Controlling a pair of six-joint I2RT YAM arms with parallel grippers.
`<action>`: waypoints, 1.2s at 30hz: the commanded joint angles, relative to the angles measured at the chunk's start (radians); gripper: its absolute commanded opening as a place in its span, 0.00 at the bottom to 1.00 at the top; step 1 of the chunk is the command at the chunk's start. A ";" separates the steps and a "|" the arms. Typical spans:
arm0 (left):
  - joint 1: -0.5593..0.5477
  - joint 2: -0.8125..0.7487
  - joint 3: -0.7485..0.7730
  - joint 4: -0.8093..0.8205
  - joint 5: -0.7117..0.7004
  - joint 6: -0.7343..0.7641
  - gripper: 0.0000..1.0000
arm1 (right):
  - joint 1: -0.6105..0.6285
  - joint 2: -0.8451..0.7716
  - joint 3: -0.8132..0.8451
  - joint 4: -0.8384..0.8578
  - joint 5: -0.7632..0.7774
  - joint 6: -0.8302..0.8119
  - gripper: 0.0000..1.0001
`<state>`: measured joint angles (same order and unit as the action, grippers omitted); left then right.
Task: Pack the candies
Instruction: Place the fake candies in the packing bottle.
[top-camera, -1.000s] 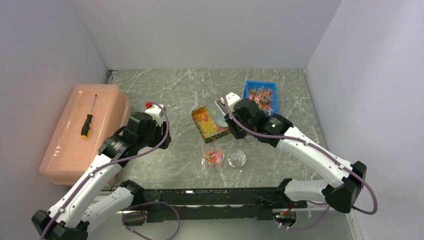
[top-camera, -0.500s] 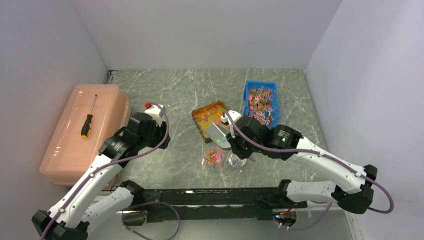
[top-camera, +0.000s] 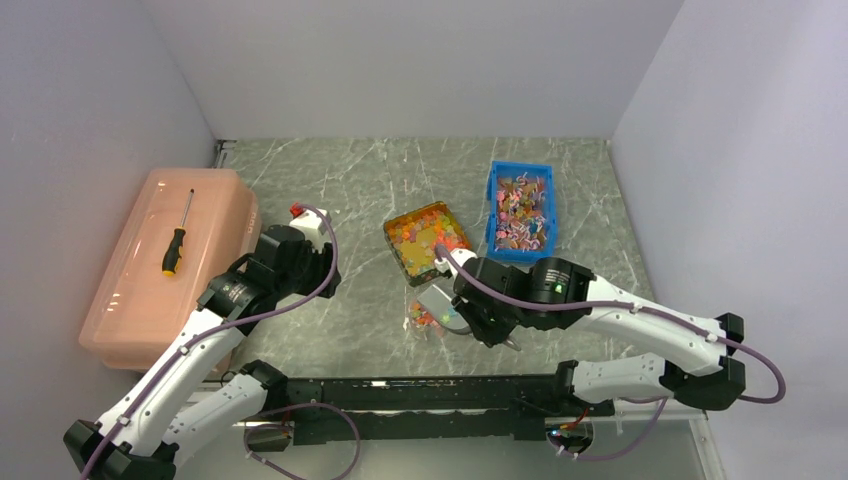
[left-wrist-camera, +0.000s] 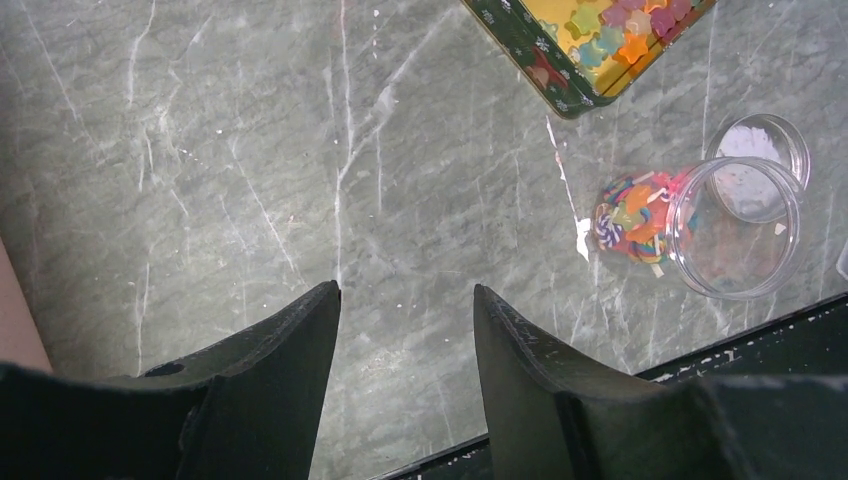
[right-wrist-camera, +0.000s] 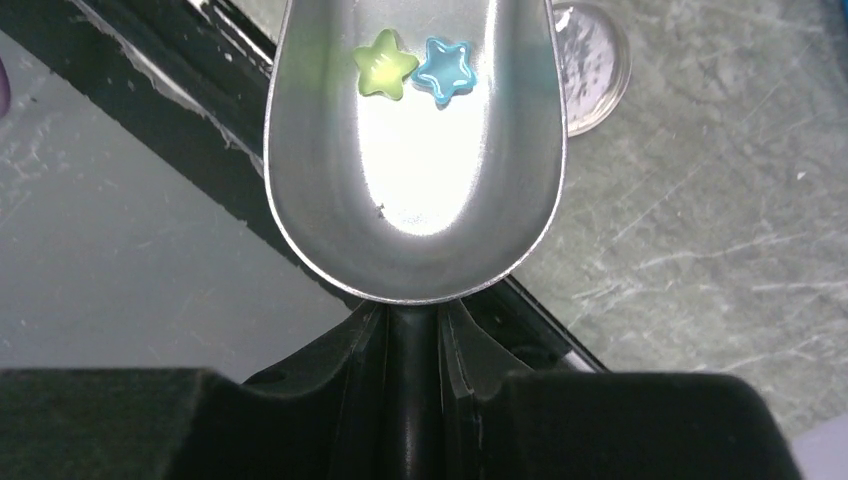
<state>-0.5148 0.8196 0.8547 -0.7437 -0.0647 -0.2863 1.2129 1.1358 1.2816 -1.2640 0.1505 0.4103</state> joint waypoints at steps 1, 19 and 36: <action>-0.004 -0.006 0.007 0.035 0.023 -0.010 0.57 | 0.032 0.029 0.073 -0.092 -0.016 0.076 0.00; -0.004 -0.064 0.000 0.038 0.080 0.007 0.58 | -0.010 0.240 0.240 -0.235 -0.196 0.137 0.00; -0.004 -0.092 -0.006 0.036 0.086 0.009 0.58 | -0.240 0.249 0.163 -0.164 -0.460 0.043 0.00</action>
<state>-0.5148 0.7403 0.8520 -0.7425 0.0109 -0.2825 1.0084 1.3884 1.4586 -1.4467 -0.2180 0.4870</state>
